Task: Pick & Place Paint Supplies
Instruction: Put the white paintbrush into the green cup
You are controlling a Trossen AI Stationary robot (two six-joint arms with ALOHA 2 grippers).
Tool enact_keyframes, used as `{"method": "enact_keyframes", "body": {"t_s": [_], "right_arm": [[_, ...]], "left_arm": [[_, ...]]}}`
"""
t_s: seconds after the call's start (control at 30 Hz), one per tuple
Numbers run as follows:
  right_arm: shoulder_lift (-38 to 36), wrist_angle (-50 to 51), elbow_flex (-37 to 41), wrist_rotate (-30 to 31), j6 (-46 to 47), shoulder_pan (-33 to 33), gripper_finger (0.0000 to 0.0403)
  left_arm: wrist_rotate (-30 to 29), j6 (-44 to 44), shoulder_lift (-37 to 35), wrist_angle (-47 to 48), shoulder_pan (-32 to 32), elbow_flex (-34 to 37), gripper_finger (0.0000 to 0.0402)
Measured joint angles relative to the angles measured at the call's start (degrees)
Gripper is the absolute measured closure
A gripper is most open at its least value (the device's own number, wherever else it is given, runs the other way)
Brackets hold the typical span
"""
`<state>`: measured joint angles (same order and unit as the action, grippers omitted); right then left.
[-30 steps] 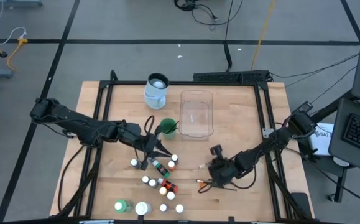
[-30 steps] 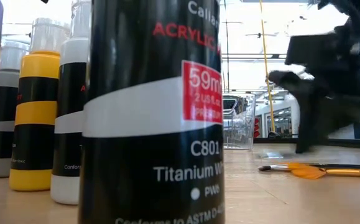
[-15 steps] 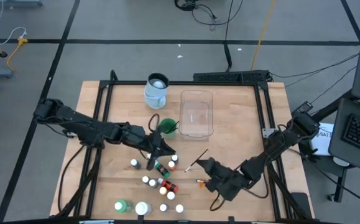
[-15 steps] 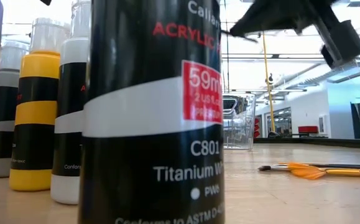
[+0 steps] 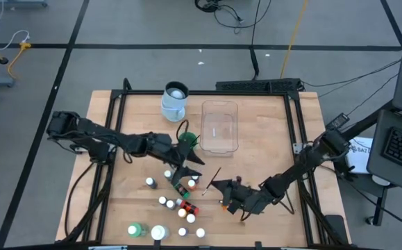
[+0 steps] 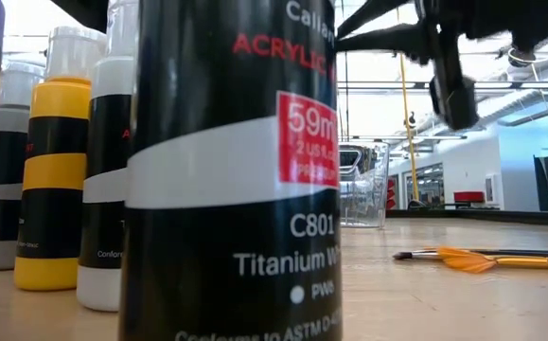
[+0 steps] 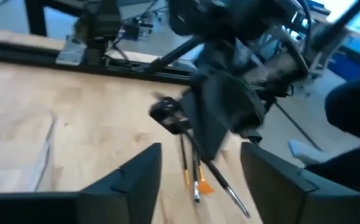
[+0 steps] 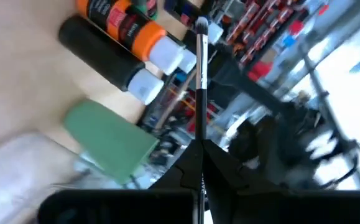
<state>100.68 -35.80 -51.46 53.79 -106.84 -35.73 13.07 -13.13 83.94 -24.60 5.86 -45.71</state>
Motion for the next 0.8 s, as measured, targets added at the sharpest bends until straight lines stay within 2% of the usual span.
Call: {"method": "enact_keyframes", "body": {"t_s": [0.1,0.37,0.47,0.8], "right_arm": [[3.56,-7.21,-0.5,-0.03,-8.58,0.83,0.0402],[8.8,-10.13,-2.28,-3.03,-11.31,3.77,0.0403],[9.12,-11.53,-2.28,-3.55,-11.32,4.21,0.0403],[9.17,-13.68,-3.1,-7.55,-12.51,4.18,0.0403]], "left_arm": [[0.69,-1.1,0.12,-0.11,-1.67,0.0,0.0153],[6.83,-2.7,3.87,-1.95,-1.18,0.05,0.0162],[6.65,-3.47,4.29,-2.04,-1.13,0.09,0.0168],[0.9,-3.52,4.2,-2.57,-1.38,0.09,0.017]]}}
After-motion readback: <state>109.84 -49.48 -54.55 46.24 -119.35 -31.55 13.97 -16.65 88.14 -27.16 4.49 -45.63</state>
